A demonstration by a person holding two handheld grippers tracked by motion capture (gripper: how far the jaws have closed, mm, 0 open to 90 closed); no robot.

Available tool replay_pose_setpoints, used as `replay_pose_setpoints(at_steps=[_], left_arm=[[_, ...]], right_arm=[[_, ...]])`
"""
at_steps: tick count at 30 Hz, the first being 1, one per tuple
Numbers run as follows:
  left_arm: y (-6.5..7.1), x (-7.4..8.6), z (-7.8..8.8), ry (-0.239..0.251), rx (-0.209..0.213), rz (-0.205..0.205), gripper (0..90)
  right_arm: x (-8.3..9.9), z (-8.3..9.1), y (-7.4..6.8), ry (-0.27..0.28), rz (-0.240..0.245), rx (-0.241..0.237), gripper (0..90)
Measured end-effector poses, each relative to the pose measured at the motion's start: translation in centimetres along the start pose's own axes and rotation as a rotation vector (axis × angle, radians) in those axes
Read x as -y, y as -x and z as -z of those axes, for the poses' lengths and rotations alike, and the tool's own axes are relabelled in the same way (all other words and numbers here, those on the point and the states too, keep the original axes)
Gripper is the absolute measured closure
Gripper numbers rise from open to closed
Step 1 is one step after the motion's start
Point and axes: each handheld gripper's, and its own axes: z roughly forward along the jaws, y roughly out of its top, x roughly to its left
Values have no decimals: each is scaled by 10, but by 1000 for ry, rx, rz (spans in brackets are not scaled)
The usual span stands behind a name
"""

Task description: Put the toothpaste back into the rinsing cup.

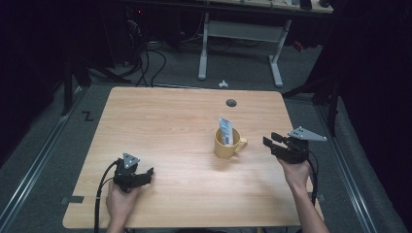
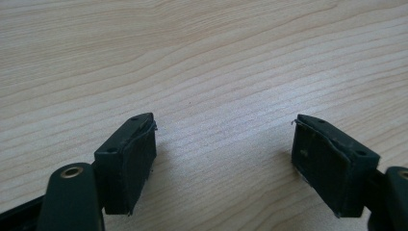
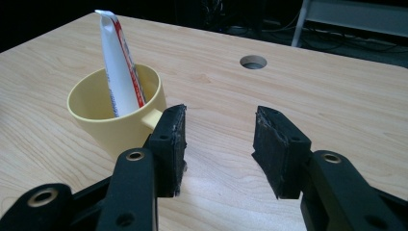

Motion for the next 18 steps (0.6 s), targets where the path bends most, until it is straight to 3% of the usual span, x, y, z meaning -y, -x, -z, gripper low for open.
replay_pose_setpoints(at_steps=[18], left_arm=[[0, 0, 0, 0, 0, 0, 239]], right_arm=[[16, -5, 3, -23, -22, 19, 551]])
